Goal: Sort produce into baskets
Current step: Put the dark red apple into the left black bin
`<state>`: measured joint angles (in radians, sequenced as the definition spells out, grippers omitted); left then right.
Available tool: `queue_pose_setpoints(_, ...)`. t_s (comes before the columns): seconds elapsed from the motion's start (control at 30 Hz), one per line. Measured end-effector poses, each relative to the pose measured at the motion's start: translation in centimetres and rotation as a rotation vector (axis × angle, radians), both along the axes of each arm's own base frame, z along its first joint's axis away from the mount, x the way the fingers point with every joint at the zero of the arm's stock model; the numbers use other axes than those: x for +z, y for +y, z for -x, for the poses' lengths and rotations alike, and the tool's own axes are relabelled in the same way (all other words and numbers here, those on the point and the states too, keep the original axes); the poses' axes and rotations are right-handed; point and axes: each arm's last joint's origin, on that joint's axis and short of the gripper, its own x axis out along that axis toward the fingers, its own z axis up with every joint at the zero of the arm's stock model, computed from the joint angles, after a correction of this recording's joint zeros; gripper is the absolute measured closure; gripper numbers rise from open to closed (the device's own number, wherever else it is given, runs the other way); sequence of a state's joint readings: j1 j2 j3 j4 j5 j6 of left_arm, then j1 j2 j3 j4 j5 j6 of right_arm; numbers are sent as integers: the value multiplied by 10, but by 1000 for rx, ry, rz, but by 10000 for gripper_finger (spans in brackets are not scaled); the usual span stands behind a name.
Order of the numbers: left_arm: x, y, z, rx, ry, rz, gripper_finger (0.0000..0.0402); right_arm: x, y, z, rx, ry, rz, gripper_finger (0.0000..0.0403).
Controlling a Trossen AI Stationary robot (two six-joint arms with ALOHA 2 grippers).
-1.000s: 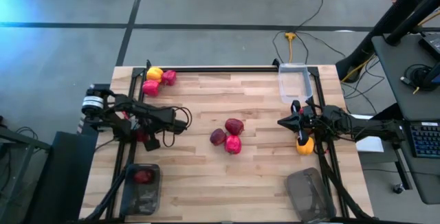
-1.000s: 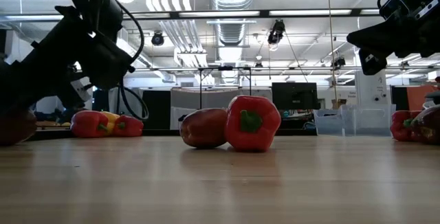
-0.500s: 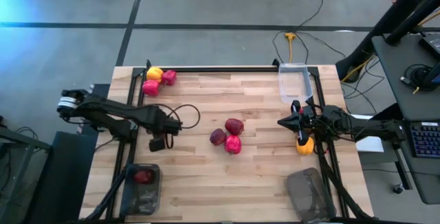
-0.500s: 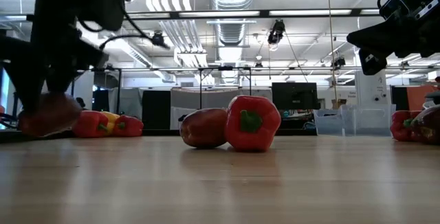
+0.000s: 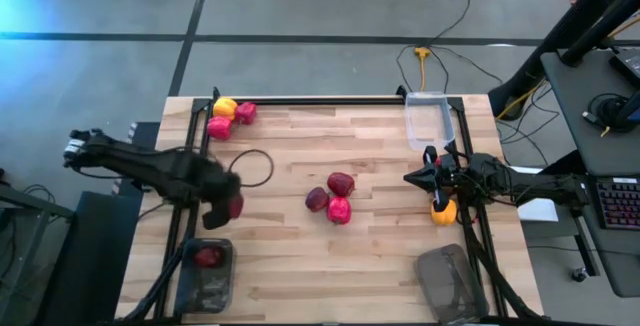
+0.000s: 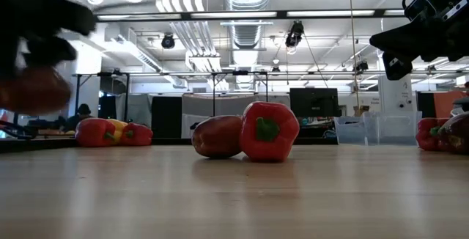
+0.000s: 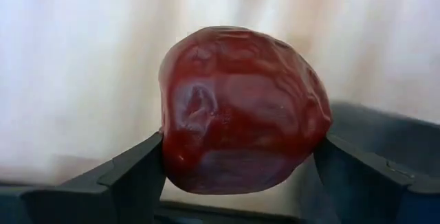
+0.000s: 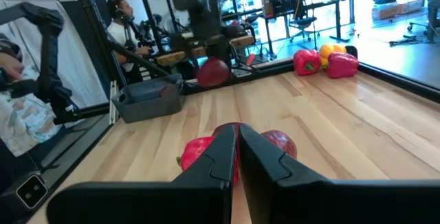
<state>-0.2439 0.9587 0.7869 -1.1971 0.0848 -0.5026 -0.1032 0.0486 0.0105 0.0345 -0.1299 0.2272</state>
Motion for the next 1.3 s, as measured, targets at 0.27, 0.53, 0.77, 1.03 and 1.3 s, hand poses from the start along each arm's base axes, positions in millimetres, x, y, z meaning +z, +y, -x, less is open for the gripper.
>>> queue_pose_setpoints(0.27, 30, -45, 63, -63, -164, 291, 84, 0, 0, 0, 0, 0, 0, 390)
queue_pose_setpoints(0.53, 30, -90, 108, -60, -265, 360, 87, 0, 0, 0, 0, 0, 0, 390)
queue_pose_setpoints(0.77, 11, -104, 116, 14, -255, 178, 85, 0, 0, 0, 0, 0, 0, 390)
queue_pose_setpoints(1.03, 6, -110, 113, -15, -332, 111, 84, 0, 0, 0, 0, 0, 0, 390)
queue_pose_setpoints(1.3, 36, -92, 86, 104, -627, 84, 68, 0, 0, 0, 0, 0, 0, 390)
